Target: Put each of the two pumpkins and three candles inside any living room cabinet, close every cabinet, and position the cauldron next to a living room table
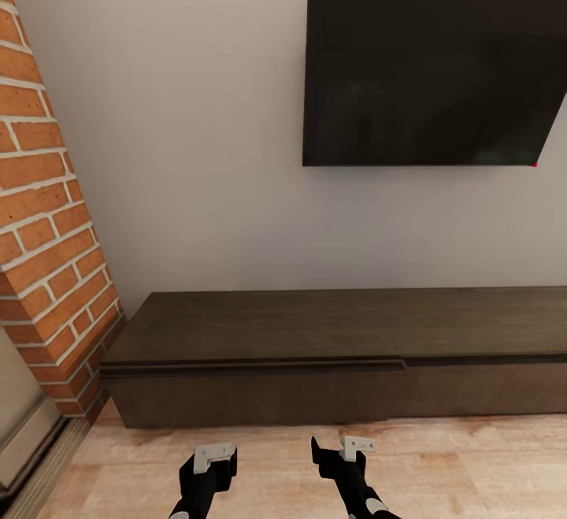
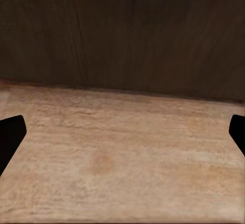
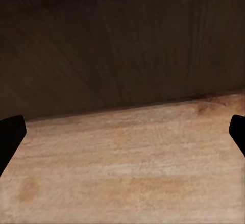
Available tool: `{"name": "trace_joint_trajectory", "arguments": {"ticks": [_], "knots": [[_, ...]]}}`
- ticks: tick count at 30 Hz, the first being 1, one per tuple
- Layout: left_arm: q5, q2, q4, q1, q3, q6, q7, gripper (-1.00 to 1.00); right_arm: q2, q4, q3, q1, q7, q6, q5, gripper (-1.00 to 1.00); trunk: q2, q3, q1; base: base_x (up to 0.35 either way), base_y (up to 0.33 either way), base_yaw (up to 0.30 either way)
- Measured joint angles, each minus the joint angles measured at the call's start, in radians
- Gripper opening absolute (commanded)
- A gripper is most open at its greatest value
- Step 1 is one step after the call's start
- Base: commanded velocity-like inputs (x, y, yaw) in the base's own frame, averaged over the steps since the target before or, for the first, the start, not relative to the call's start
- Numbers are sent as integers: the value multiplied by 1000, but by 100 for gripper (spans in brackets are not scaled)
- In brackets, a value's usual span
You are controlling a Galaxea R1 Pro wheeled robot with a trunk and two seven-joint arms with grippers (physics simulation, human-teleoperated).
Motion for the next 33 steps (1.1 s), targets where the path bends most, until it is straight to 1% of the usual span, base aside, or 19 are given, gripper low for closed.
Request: {"name": "trace_joint_trajectory", "arguments": {"ticks": [8,10,22,33], "knots": [[-3,1,-28,0,-4,-5,6,100,0,0,0,0,1,-1,1,100,0,0,0,0,-3,0],[-7,1,-32,0,-5,-6,6,100,0,0,0,0,1,-1,1,100,0,0,0,0,-149,0],[-14,-2,-34,0,-9,-6,7,100,0,0,0,0,1,-2,1,100,0,0,0,0,-264,-32],[-14,-2,-34,0,-9,-6,7,100,0,0,-2,0,1,-2,0,100,0,4,0,0,-278,-200]]}}
